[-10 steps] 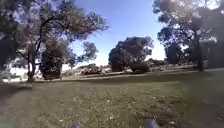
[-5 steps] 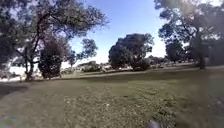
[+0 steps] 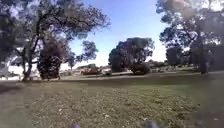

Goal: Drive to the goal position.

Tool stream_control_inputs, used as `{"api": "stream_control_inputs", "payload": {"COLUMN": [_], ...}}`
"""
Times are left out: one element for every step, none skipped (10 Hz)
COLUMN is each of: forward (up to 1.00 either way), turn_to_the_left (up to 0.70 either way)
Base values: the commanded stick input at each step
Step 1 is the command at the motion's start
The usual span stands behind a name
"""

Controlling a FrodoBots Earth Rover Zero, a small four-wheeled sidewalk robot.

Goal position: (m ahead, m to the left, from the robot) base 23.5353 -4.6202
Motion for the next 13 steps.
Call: {"api": "stream_control_inputs", "payload": {"forward": [0.70,0.70,0.70,0.70,0.70,0.70,0.70,0.70,0.70,0.70,0.70,0.70,0.70], "turn_to_the_left": [0.00,0.00,0.00,0.00,0.00,0.00,0.00,0.00,0.00,-0.12,-0.26,-0.34,-0.34]}}
